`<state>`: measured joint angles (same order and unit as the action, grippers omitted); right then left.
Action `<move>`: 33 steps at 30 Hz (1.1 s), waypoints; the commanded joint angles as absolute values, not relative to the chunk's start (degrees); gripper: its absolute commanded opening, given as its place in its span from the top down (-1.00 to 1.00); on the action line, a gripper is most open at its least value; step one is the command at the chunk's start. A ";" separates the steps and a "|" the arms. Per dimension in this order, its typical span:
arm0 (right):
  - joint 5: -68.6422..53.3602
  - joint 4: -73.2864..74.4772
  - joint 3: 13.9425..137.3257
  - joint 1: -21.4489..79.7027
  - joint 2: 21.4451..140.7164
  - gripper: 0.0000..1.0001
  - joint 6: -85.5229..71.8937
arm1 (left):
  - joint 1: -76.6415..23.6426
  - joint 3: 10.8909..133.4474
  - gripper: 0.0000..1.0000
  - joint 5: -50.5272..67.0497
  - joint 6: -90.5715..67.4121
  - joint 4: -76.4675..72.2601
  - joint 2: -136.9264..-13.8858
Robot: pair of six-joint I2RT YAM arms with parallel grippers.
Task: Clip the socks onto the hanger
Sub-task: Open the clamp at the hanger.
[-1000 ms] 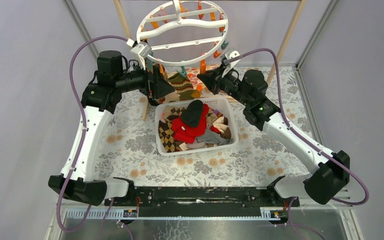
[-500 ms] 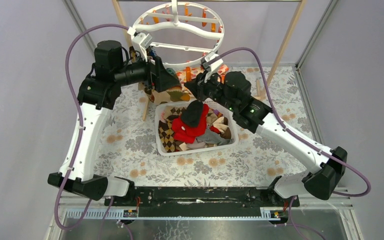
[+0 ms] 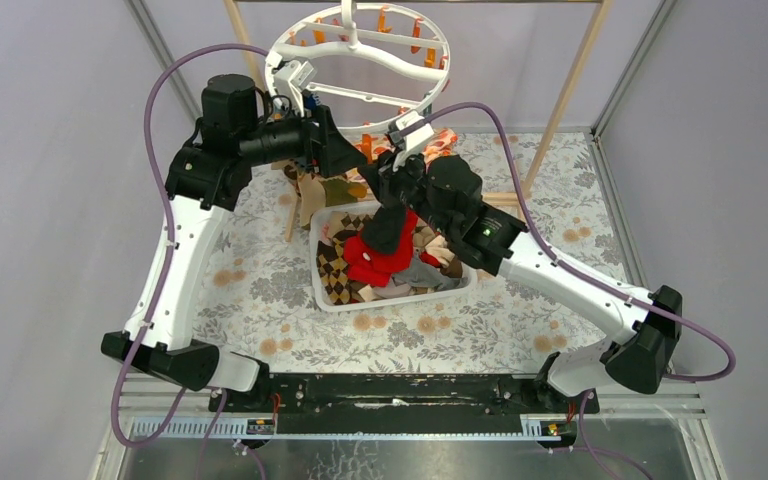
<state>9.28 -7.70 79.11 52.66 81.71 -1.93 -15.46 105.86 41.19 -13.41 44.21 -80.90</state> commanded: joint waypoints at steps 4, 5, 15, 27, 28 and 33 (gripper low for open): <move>12.88 -10.37 79.77 57.56 83.59 1.00 -4.57 | -17.18 105.40 -0.48 36.72 -15.38 40.63 -81.21; 13.35 -10.62 79.70 58.05 83.77 1.00 -4.57 | -17.20 105.46 -0.46 36.08 -15.63 40.27 -81.21; 15.89 -13.18 80.09 60.62 85.06 1.00 -5.71 | -17.31 105.10 -0.22 32.56 -16.85 39.28 -82.17; 6.80 -20.34 73.17 59.12 80.52 -0.29 -14.54 | -17.23 106.58 0.56 31.92 -15.61 39.84 -82.88; 2.74 -21.65 71.32 57.26 79.25 -0.36 -17.42 | -17.22 106.89 0.58 32.42 -15.13 40.28 -82.88; -17.08 -35.19 60.85 46.45 75.93 -0.44 -34.27 | -16.90 107.55 0.58 35.99 -14.33 41.81 -82.84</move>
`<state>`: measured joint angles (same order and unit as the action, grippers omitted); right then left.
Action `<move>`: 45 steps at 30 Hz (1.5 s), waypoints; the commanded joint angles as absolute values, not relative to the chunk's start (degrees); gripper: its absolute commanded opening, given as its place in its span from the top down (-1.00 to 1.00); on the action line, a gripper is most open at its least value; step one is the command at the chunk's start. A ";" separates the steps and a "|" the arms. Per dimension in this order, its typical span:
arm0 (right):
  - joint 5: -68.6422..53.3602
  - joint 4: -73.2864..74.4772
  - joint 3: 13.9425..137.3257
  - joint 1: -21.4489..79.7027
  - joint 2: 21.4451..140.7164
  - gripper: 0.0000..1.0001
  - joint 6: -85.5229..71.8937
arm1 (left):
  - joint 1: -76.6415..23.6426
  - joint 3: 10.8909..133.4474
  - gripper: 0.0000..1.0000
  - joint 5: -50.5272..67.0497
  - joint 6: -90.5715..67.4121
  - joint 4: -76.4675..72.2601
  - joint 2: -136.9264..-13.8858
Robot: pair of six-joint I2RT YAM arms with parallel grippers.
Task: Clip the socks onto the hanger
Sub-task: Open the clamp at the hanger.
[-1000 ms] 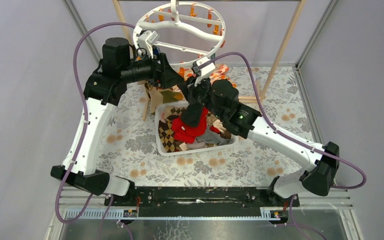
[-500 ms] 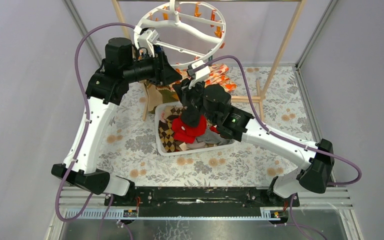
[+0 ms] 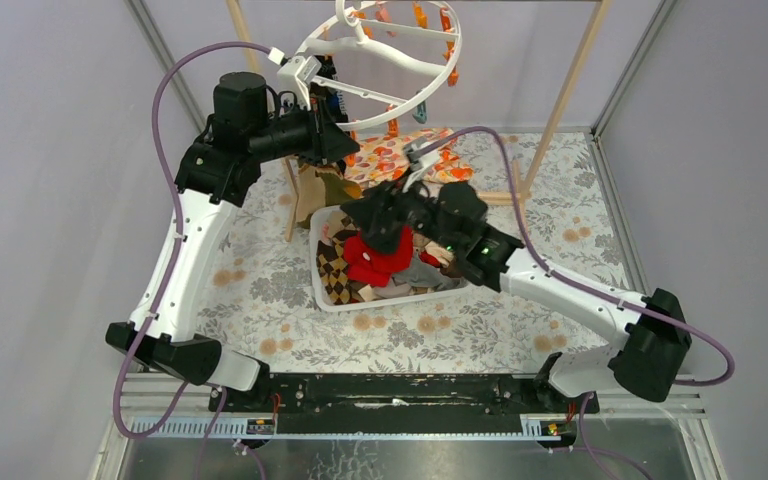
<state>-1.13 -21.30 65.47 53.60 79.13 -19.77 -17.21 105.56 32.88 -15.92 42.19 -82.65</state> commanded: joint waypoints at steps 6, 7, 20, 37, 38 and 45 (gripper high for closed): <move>-27.33 -57.39 57.95 41.68 80.43 -0.42 -49.51 | -16.45 107.79 0.52 40.67 -15.21 42.21 -83.18; -27.83 -60.97 58.00 41.41 81.60 -0.42 -52.03 | -16.36 107.83 0.51 41.42 -15.47 42.17 -83.21; -22.28 -84.62 60.48 41.09 93.85 -0.13 -69.20 | -13.48 106.34 0.51 49.60 -17.20 41.16 -83.32; -18.75 -87.51 66.87 41.41 100.18 0.33 -71.97 | -13.23 105.23 0.52 51.59 -18.98 40.17 -82.66; -18.83 -87.55 67.07 41.40 100.27 0.45 -71.98 | -13.27 105.09 0.51 51.45 -19.06 40.16 -82.59; -18.67 -82.84 65.75 41.69 98.48 1.00 -67.10 | -13.18 105.14 -0.96 44.17 -19.30 40.95 -80.68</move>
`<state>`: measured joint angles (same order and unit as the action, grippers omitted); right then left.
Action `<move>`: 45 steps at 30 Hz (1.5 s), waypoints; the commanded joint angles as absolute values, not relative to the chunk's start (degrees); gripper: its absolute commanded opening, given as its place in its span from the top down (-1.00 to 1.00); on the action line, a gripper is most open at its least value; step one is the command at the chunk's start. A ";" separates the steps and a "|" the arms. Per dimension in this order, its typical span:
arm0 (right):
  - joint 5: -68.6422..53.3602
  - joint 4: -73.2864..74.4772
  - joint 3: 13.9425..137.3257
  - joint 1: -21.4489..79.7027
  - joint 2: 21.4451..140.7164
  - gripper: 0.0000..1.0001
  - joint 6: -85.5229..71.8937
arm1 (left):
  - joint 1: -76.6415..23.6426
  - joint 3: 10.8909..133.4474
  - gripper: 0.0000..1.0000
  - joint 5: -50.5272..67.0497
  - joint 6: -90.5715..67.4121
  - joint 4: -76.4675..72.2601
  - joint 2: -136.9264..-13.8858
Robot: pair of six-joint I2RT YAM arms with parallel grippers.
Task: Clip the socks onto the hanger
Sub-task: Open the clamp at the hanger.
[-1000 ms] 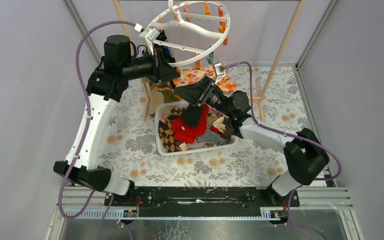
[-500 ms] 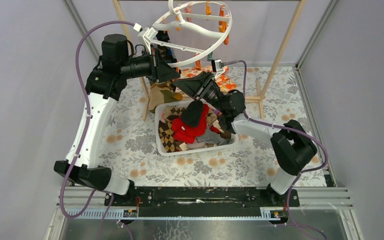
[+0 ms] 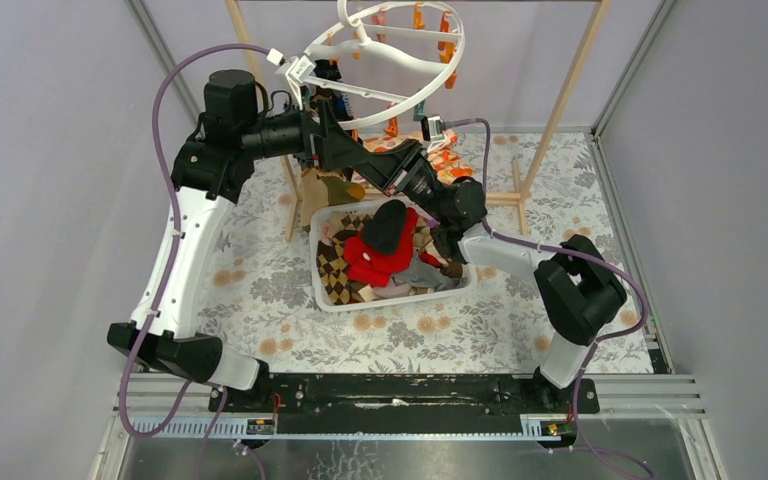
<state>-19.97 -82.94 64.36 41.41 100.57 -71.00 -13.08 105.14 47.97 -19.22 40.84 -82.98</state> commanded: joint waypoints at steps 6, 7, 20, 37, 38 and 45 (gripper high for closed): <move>-8.40 -64.90 64.22 45.83 91.00 1.00 -44.06 | -13.18 104.19 -0.97 29.90 -18.12 42.89 -77.32; -5.60 -63.69 64.24 47.08 90.26 1.00 -39.69 | -13.18 103.89 -0.97 28.30 -17.84 43.03 -76.90; 13.74 -57.70 70.15 56.94 92.47 1.00 -12.75 | -13.18 103.62 -0.70 25.94 -18.23 43.42 -76.40; 18.94 -52.68 76.97 61.07 95.98 1.00 -3.73 | -13.21 108.17 -0.12 23.14 -18.13 42.51 -80.13; 19.04 -52.65 77.06 61.16 95.98 1.00 -3.55 | -13.20 108.06 -0.07 23.00 -18.11 42.35 -80.24; 18.65 -50.28 78.27 61.35 96.11 0.81 -3.03 | -13.27 106.50 0.52 21.04 -18.32 41.57 -80.39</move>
<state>20.08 -50.41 75.13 59.40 95.98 -4.84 -13.28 106.02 24.05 -18.37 44.31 -79.70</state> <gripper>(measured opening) 0.169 0.338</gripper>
